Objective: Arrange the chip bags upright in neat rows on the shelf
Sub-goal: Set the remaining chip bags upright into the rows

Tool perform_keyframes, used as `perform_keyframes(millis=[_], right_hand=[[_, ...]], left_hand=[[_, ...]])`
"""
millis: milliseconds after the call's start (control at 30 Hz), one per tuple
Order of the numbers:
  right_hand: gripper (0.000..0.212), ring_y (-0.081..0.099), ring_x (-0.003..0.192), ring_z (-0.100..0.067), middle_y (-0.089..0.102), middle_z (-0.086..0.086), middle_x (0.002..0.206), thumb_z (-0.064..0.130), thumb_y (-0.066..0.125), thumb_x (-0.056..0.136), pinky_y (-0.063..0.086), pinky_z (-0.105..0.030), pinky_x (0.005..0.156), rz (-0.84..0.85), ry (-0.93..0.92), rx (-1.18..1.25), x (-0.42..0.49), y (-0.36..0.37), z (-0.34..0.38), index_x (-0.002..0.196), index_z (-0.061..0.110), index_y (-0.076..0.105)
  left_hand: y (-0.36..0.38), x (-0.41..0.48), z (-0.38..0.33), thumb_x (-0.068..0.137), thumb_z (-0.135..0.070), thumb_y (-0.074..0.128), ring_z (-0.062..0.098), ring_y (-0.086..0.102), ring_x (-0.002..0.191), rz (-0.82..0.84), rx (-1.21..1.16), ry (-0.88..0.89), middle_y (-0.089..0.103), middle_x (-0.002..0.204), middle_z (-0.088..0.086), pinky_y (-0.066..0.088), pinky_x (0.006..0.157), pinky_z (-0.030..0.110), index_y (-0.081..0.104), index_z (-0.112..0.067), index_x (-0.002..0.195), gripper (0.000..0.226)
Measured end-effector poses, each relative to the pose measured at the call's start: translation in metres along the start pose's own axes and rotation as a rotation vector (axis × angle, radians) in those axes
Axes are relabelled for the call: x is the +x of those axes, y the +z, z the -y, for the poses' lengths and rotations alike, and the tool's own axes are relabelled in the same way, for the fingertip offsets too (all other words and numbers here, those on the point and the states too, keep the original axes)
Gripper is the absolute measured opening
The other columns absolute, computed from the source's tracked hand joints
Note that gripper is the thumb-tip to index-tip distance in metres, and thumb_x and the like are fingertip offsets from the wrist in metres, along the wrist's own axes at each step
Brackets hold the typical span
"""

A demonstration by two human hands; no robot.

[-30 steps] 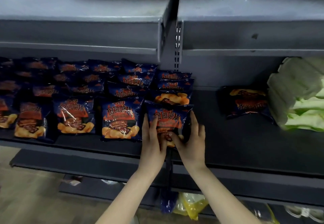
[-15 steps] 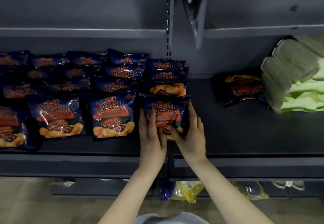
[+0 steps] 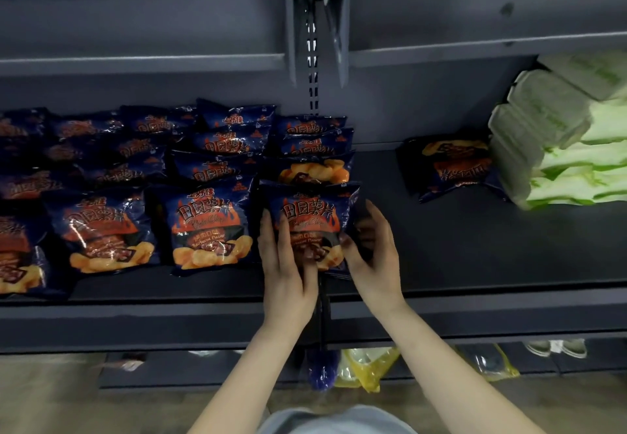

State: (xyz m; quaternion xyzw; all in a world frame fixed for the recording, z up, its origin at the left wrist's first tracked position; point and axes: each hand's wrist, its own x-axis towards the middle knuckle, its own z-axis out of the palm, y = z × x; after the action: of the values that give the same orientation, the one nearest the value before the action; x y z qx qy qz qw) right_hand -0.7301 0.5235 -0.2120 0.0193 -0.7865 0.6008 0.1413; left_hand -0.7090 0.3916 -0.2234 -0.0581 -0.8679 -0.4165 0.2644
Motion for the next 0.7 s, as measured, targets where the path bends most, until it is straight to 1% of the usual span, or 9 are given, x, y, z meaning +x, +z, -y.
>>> perform_keyframes(millis=[67, 100, 167, 233, 300, 400, 533, 633, 700], right_hand=[[0.054, 0.056, 0.109, -0.015, 0.055, -0.005, 0.117, 0.018, 0.061, 0.088, 0.048, -0.044, 0.095, -0.022, 0.02, 0.082, -0.001, -0.008, 0.0, 0.138, 0.02, 0.038], [0.051, 0.057, 0.108, -0.016, 0.056, -0.005, 0.116, 0.014, 0.06, 0.089, 0.048, -0.044, 0.095, -0.028, 0.025, 0.106, -0.002, -0.011, 0.0, 0.136, 0.02, 0.04], [0.048, 0.057, 0.108, -0.015, 0.055, -0.004, 0.116, 0.017, 0.059, 0.088, 0.049, -0.04, 0.096, -0.029, 0.022, 0.128, -0.005, -0.02, -0.001, 0.134, 0.021, 0.042], [0.047, 0.055, 0.111, -0.015, 0.054, -0.002, 0.118, 0.02, 0.058, 0.087, 0.048, -0.036, 0.097, -0.024, 0.014, 0.129, -0.006, -0.032, -0.002, 0.132, 0.022, 0.043], [0.046, 0.054, 0.112, -0.016, 0.053, -0.002, 0.119, 0.012, 0.059, 0.089, 0.048, -0.036, 0.097, -0.033, 0.011, 0.129, -0.002, -0.046, -0.005, 0.13, 0.022, 0.044], [0.044, 0.055, 0.112, -0.016, 0.053, -0.004, 0.119, 0.005, 0.058, 0.089, 0.048, -0.033, 0.096, -0.072, -0.004, 0.136, 0.004, -0.071, -0.008, 0.126, 0.024, 0.046], [0.044, 0.056, 0.109, -0.007, 0.053, -0.002, 0.119, 0.006, 0.056, 0.088, 0.047, -0.02, 0.091, -0.121, -0.039, 0.124, 0.003, -0.109, -0.011, 0.119, 0.035, 0.047], [0.041, 0.057, 0.108, -0.005, 0.053, 0.001, 0.116, 0.002, 0.055, 0.086, 0.048, -0.02, 0.089, -0.138, -0.042, 0.073, 0.0, -0.142, -0.018, 0.118, 0.028, 0.053], [0.041, 0.058, 0.104, -0.002, 0.054, 0.0, 0.114, -0.002, 0.055, 0.085, 0.047, -0.015, 0.086, -0.156, -0.032, 0.058, -0.003, -0.162, -0.023, 0.114, 0.027, 0.055]], left_hand=[[-0.001, -0.001, -0.002, 0.088, -0.019, 0.037, 0.03, 0.006, 0.144, -0.023, 0.014, 0.015, 0.0, 0.154, 0.002, 0.026, 0.105, 0.065, 0.013, -0.019, 0.145, 0.062], [0.0, -0.002, -0.003, 0.086, -0.017, 0.038, 0.03, 0.007, 0.143, -0.04, 0.028, 0.027, 0.003, 0.154, 0.004, 0.024, 0.104, 0.067, 0.016, -0.016, 0.144, 0.061], [0.0, -0.004, -0.008, 0.083, -0.013, 0.039, 0.03, 0.01, 0.142, -0.077, 0.051, 0.067, 0.01, 0.152, 0.007, 0.021, 0.104, 0.069, 0.022, -0.013, 0.141, 0.06], [0.004, -0.005, -0.018, 0.083, -0.012, 0.041, 0.028, 0.013, 0.142, -0.105, 0.065, 0.133, 0.015, 0.151, 0.009, 0.017, 0.108, 0.066, 0.025, -0.013, 0.139, 0.059], [0.011, -0.004, -0.033, 0.084, -0.011, 0.043, 0.028, 0.016, 0.141, -0.112, 0.069, 0.203, 0.019, 0.149, 0.01, 0.016, 0.11, 0.063, 0.027, -0.013, 0.138, 0.056], [0.033, -0.003, -0.061, 0.084, -0.008, 0.043, 0.029, 0.022, 0.139, -0.082, 0.01, 0.257, 0.022, 0.147, 0.01, 0.027, 0.104, 0.064, 0.031, -0.014, 0.136, 0.053], [0.072, -0.006, -0.097, 0.086, -0.009, 0.044, 0.028, 0.024, 0.139, 0.007, -0.065, 0.261, 0.021, 0.148, 0.003, 0.029, 0.107, 0.057, 0.03, -0.016, 0.137, 0.053], [0.1, -0.01, -0.118, 0.085, -0.009, 0.044, 0.03, 0.026, 0.138, 0.083, -0.089, 0.228, 0.024, 0.147, 0.008, 0.032, 0.104, 0.059, 0.03, -0.015, 0.137, 0.054], [0.115, -0.017, -0.128, 0.086, -0.011, 0.043, 0.029, 0.025, 0.139, 0.117, -0.098, 0.197, 0.026, 0.147, 0.009, 0.03, 0.105, 0.059, 0.03, -0.015, 0.137, 0.053]])
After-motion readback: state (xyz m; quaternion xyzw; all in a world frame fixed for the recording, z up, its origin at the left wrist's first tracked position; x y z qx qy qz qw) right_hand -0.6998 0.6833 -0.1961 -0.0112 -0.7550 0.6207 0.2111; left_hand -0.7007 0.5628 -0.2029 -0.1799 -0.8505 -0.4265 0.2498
